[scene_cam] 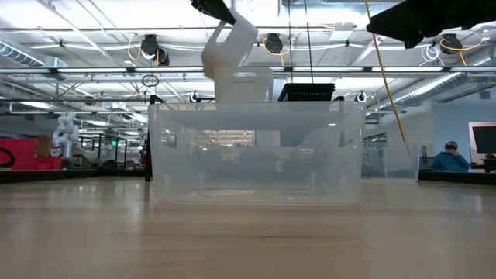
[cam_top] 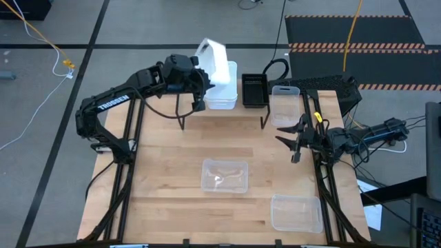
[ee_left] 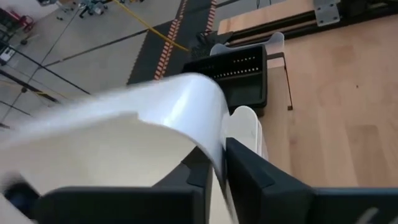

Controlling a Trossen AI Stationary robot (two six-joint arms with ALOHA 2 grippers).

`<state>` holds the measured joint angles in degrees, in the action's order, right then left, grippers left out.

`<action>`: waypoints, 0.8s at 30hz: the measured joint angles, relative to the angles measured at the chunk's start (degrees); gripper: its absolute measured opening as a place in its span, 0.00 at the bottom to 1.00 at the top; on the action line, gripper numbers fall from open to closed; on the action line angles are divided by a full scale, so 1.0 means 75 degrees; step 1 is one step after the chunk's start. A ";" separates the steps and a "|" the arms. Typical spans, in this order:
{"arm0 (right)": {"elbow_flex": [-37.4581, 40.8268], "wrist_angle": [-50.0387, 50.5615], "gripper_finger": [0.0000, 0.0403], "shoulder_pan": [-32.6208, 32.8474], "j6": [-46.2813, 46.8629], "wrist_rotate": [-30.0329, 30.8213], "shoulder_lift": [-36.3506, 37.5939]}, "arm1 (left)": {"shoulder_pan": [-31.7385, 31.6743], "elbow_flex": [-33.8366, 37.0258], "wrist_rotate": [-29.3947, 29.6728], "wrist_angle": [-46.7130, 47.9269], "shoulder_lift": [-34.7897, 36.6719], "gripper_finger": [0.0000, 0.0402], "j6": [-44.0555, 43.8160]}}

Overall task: Stack baskets on shelf by color
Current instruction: Stack the white bin on the white bin on the shelf

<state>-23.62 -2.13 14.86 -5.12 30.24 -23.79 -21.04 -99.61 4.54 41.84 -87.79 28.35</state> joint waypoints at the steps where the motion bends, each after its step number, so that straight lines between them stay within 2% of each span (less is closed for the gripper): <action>1: 0.0000 -0.0003 0.33 -0.0013 0.0000 0.0000 0.0000 | 0.0000 0.0000 -0.0001 0.0006 0.0000 0.12 -0.0002; 11: 0.0000 -0.0028 0.33 -0.0030 0.0064 0.0000 -0.0003 | 0.0000 -0.0003 0.0025 -0.0022 0.0000 0.24 0.0044; 18: 0.0000 -0.0135 0.33 -0.0030 0.0067 0.0000 -0.0003 | 0.0000 -0.0003 0.0547 -0.0147 0.0000 0.28 0.0001; 24: 0.0000 -0.0125 0.33 -0.0027 0.0107 0.0000 -0.0003 | 0.0003 0.0155 0.0560 0.0191 -0.0018 0.28 -0.0270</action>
<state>-23.62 -3.07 14.65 -4.32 30.24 -23.81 -21.02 -98.45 8.73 43.27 -87.93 26.33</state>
